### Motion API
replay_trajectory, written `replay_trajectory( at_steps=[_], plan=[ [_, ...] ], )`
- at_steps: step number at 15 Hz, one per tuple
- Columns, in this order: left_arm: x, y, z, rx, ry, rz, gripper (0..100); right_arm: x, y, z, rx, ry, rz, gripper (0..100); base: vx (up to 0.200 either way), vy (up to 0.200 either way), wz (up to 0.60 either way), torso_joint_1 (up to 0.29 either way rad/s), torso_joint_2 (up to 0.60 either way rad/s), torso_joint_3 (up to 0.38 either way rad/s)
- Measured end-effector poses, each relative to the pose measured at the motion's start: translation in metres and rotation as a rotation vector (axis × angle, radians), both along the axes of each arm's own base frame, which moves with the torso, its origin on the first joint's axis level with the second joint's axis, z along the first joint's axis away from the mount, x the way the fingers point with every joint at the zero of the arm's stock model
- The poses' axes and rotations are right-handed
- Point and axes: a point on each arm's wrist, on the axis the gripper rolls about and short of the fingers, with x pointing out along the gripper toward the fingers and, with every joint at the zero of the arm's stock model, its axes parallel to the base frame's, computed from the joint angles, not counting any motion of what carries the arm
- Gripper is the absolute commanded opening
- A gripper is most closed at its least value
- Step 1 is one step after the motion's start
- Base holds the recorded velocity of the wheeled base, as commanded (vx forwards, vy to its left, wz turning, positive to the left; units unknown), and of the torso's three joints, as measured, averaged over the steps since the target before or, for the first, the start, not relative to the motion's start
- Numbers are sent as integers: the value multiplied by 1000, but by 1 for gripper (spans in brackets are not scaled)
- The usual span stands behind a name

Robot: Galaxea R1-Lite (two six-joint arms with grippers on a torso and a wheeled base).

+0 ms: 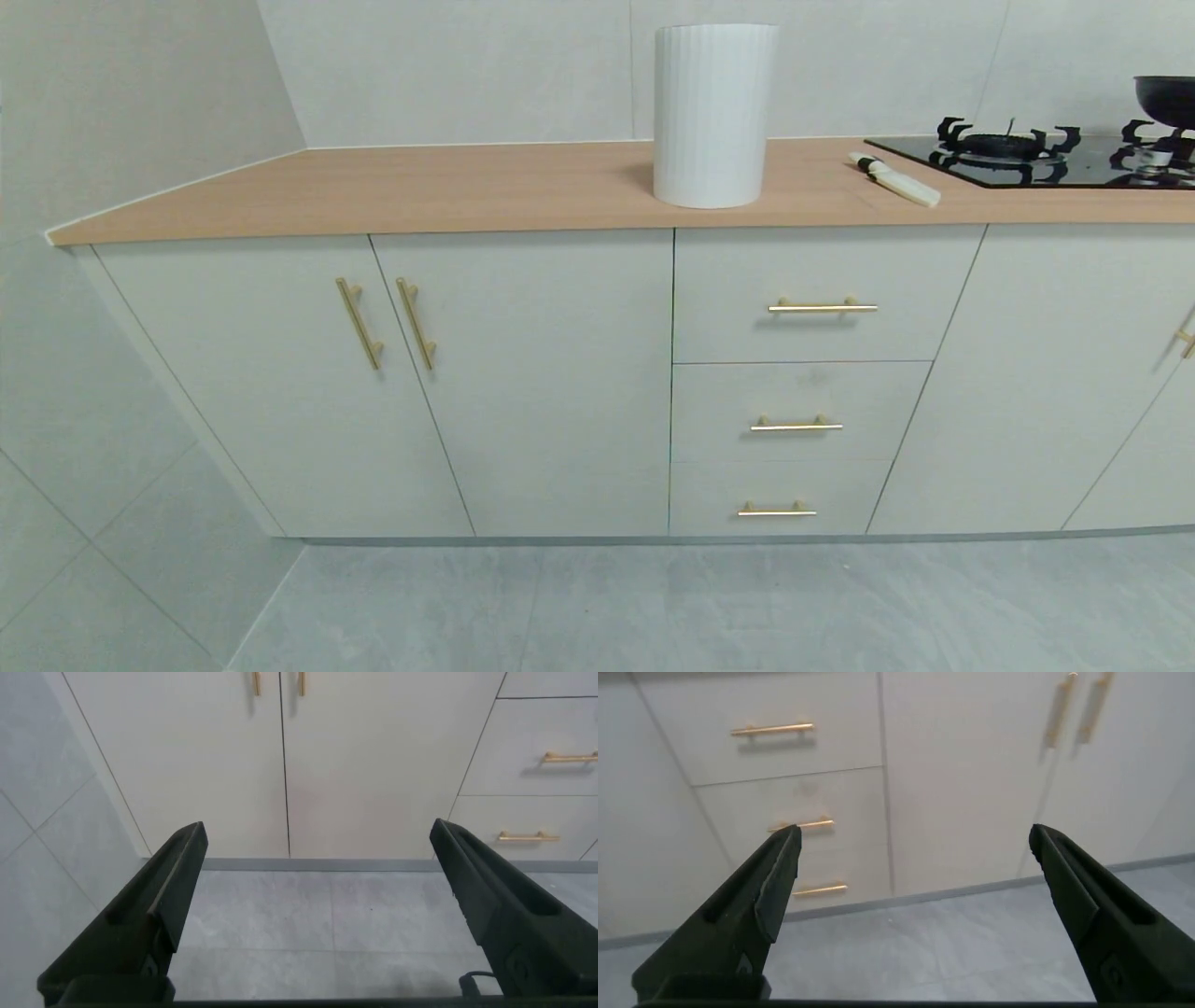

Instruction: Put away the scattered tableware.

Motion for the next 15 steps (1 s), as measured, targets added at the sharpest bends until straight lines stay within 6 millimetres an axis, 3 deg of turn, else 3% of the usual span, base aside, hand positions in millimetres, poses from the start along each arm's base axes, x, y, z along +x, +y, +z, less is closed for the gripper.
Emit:
replay_trajectory(
  at_steps=[4,12,15],
  plan=[
    [0,0,0,0,0,0,100,-6,5,-24,-27,-39,25,100,0,0,0,0,0,0],
    [0,0,0,0,1,0,100,29,10,-84,-55,-25,231,100,0,0,0,0,0,0],
    [0,0,0,0,0,0,100,30,10,-93,-53,37,234,100,0,0,0,0,0,0]
  ],
)
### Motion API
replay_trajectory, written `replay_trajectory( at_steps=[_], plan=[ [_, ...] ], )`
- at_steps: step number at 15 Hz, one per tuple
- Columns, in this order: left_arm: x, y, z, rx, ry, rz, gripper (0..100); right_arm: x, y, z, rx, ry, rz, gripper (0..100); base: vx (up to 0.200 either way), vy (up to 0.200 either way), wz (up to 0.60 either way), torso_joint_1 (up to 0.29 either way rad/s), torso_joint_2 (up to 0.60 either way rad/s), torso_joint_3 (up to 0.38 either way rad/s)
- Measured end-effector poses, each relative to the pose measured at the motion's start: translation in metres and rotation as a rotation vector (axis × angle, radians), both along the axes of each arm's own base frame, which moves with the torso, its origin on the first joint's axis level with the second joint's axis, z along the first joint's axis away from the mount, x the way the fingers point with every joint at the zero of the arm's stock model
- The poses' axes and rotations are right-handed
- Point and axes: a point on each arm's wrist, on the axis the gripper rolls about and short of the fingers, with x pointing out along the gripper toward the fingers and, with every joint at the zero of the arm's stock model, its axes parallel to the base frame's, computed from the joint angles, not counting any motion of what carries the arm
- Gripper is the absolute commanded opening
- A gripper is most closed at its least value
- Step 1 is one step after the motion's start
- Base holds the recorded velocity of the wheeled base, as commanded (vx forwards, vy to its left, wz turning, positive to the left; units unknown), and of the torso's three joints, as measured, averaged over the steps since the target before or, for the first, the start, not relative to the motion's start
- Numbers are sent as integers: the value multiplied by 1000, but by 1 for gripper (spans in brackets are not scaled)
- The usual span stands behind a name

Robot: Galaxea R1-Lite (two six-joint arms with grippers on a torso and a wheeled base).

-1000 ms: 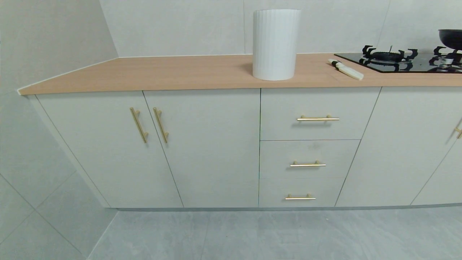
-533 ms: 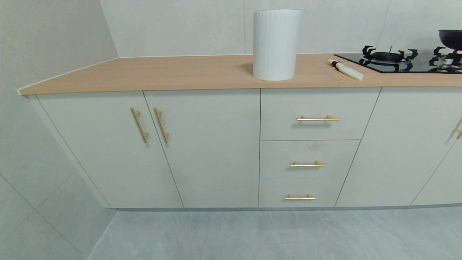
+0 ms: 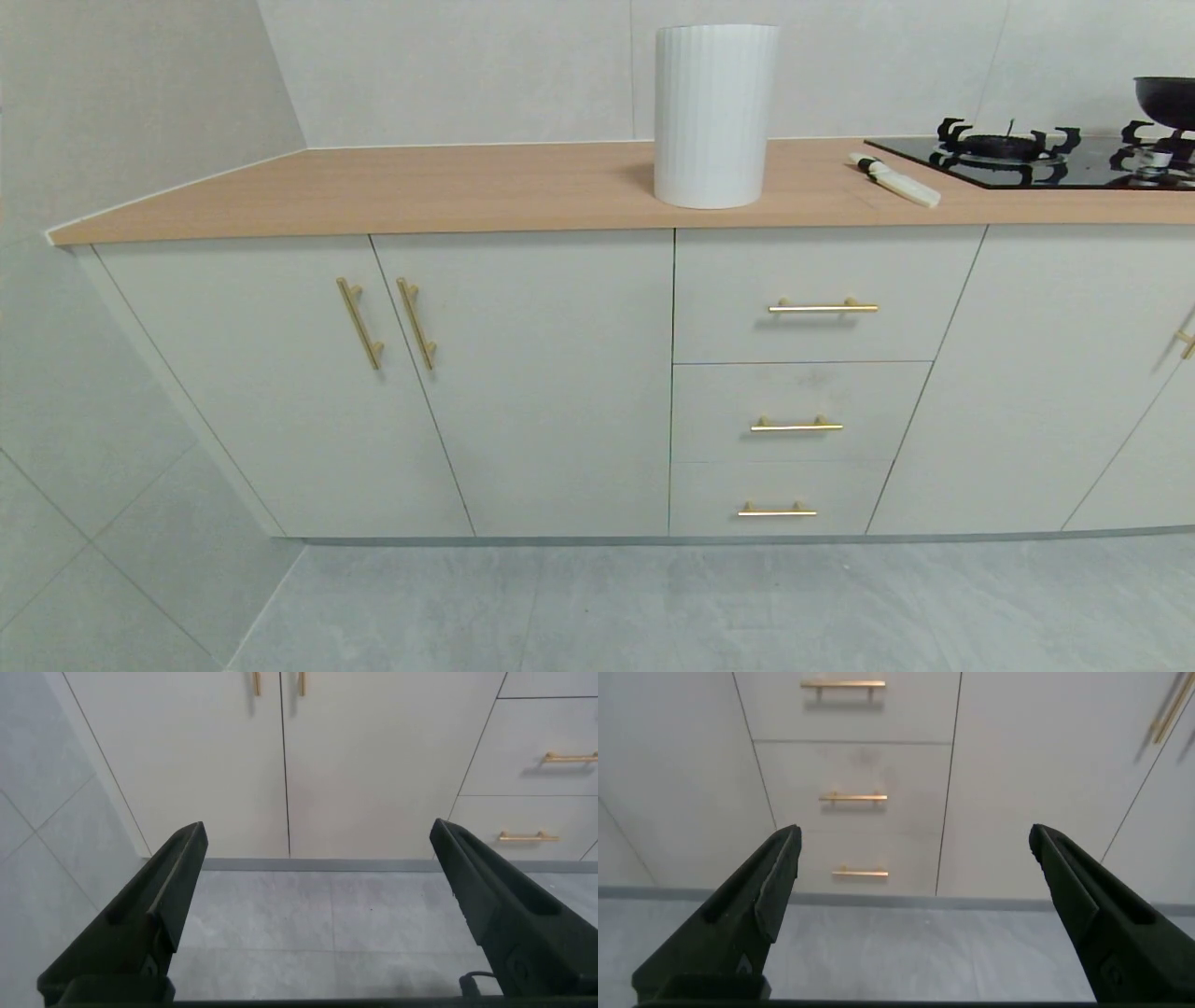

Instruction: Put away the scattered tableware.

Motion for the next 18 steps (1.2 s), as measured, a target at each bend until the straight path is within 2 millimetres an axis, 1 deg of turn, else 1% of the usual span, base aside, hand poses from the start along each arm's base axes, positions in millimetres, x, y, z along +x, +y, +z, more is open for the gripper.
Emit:
replay_trajectory(
  at_steps=[2,4,18],
  plan=[
    [0,0,0,0,0,0,100,0,0,-2,8,10,-1,100,0,0,0,0,0,0],
    [0,0,0,0,0,0,100,0,0,-6,4,56,10,100,0,0,0,0,0,0],
    [0,0,0,10,0,-2,100,1,1,-7,7,58,27,100,0,0,0,0,0,0]
  ],
)
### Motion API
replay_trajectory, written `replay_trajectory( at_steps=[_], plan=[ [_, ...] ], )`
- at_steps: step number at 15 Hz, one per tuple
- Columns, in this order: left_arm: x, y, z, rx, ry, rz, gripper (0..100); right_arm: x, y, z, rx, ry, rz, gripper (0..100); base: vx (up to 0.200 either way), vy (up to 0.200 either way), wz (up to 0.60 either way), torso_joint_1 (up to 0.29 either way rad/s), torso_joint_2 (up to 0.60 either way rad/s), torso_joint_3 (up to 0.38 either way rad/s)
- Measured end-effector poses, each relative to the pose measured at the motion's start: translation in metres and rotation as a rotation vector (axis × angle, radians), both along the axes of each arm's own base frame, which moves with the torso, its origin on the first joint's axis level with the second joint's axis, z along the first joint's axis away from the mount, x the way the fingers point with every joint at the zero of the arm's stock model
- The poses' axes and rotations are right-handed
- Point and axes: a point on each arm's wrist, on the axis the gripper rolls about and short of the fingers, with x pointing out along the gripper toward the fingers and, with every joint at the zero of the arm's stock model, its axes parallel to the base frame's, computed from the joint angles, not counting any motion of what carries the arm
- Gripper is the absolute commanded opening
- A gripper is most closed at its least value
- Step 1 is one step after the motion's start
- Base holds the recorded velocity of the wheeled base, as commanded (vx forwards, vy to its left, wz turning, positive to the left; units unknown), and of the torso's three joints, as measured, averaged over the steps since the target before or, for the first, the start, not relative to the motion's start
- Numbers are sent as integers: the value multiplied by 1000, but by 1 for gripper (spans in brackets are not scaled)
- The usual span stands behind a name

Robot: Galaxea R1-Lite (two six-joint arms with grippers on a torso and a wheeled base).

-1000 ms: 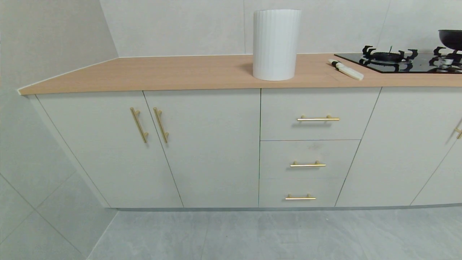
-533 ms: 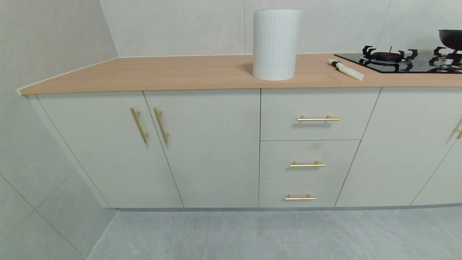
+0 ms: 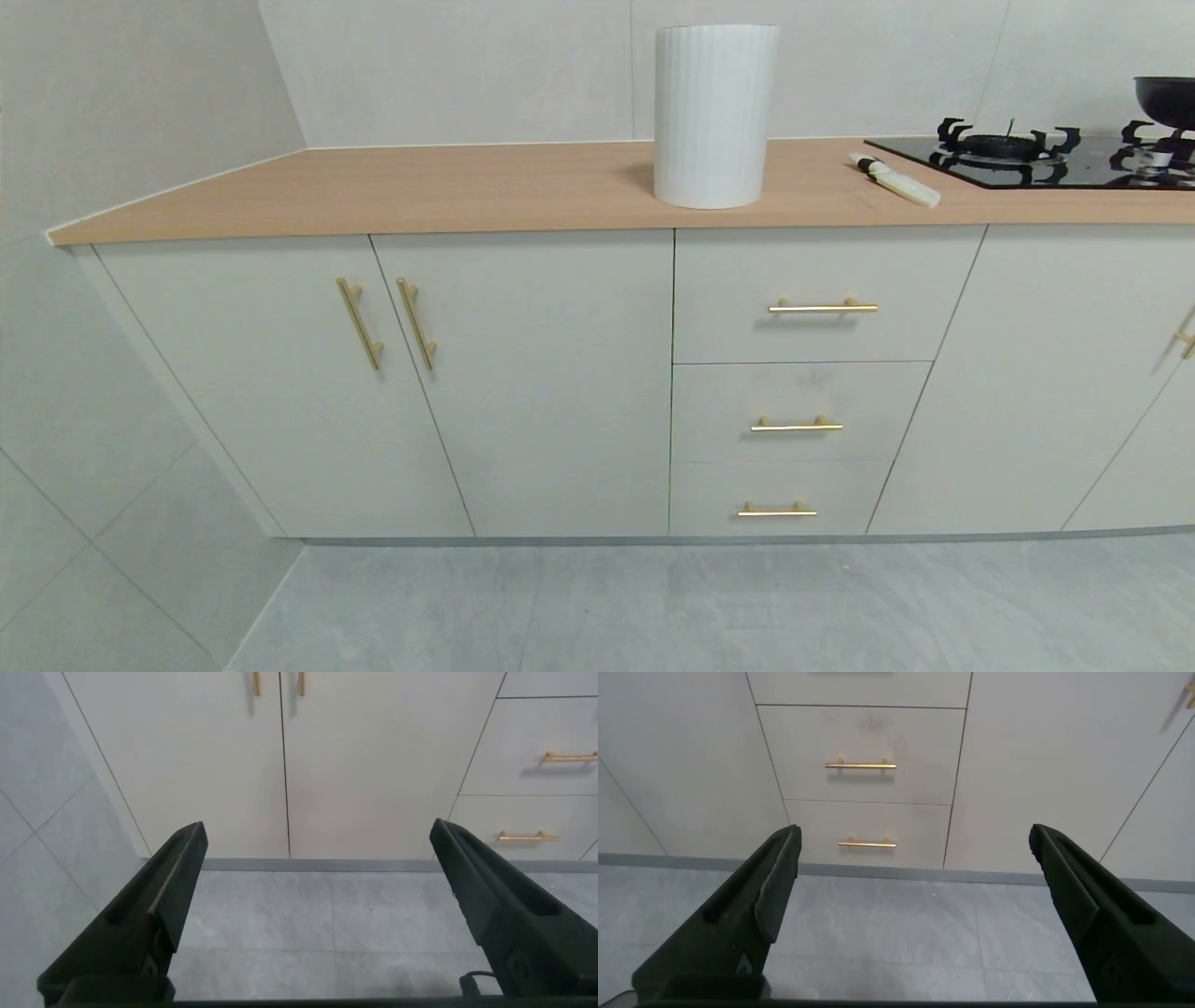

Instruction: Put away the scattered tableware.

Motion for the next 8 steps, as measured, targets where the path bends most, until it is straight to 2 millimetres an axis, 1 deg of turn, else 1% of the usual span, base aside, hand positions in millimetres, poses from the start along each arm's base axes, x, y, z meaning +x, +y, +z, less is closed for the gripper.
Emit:
replay_trajectory(
  at_steps=[3,8],
  plan=[
    [0,0,0,1,0,0,100,0,0,0,1,0,0,100,0,0,0,0,0,0],
    [0,0,0,-6,0,0,100,0,0,0,1,1,0,100,200,0,0,5,1,0]
  ],
)
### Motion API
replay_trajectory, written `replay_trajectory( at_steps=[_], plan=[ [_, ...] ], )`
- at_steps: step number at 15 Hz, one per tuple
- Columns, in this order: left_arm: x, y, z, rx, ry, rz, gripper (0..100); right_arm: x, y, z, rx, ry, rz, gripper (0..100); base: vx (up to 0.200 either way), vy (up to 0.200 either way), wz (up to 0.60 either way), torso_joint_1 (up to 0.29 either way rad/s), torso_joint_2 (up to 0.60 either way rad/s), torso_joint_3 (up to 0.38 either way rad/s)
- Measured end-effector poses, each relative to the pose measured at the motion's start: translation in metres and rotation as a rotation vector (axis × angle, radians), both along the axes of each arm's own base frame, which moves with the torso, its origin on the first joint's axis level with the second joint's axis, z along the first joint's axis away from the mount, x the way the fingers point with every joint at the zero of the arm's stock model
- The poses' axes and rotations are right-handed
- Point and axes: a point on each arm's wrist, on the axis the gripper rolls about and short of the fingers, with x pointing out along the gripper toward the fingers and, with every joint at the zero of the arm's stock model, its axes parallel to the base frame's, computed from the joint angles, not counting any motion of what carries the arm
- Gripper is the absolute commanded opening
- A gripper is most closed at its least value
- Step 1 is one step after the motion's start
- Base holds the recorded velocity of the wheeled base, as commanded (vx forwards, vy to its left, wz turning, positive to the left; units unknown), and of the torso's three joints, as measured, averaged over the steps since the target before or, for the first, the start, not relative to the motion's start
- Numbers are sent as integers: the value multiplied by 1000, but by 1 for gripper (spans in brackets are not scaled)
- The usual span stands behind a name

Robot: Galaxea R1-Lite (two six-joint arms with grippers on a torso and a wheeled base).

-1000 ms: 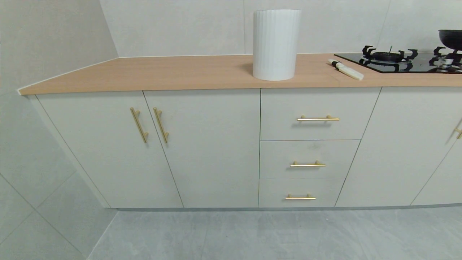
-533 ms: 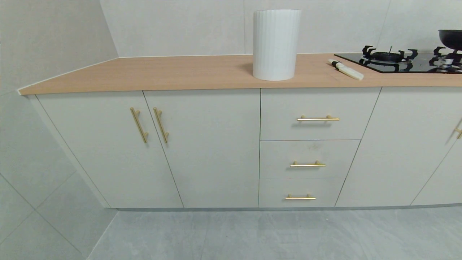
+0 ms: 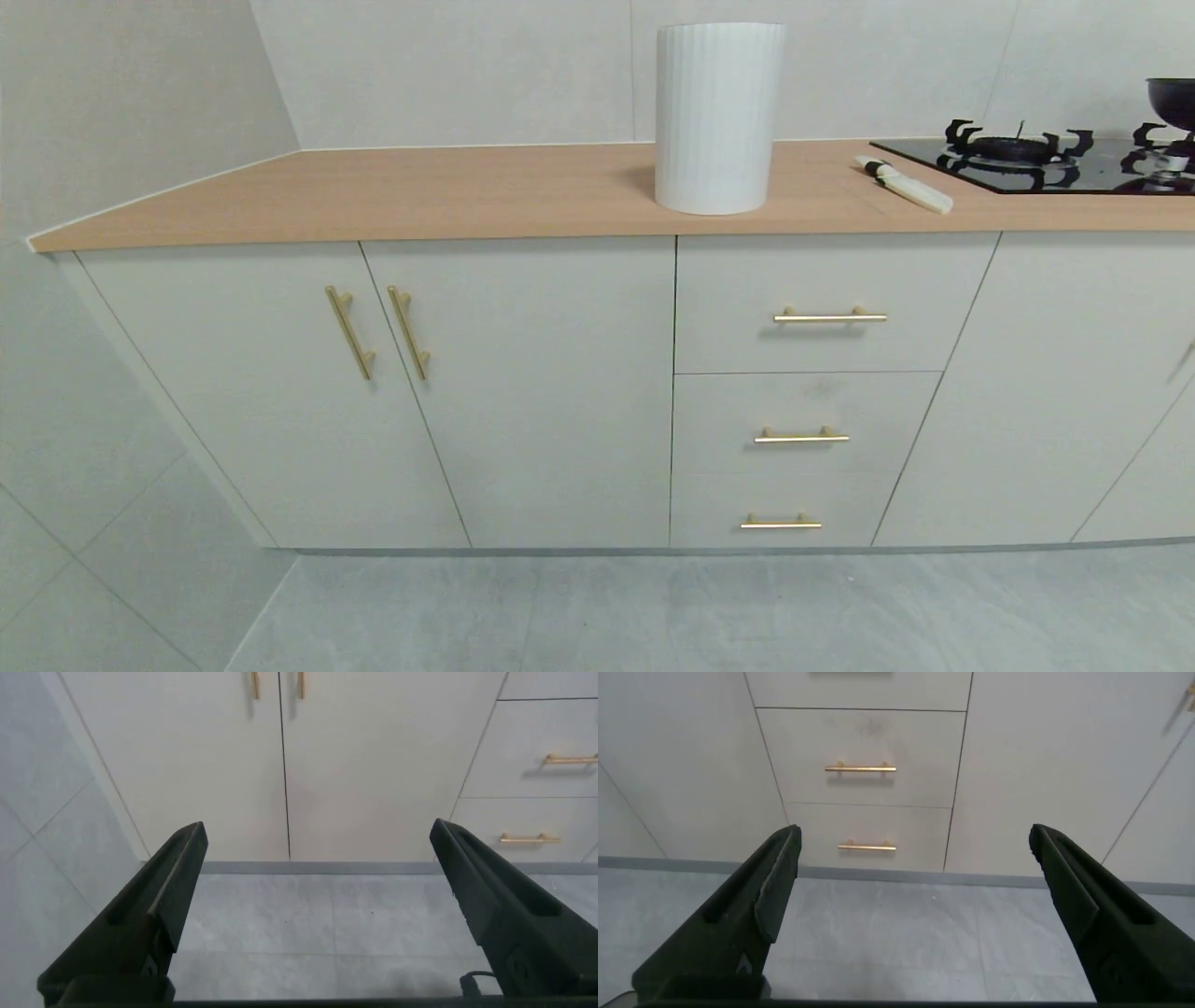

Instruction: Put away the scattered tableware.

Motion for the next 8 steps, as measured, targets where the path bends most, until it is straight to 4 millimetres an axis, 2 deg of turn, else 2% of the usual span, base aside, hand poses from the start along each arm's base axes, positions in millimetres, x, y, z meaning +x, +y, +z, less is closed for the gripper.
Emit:
replay_trajectory(
  at_steps=[8],
  plan=[
    [0,0,0,0,0,0,100,0,0,0,0,0,0,100,200,0,0,2,4,2]
  ],
)
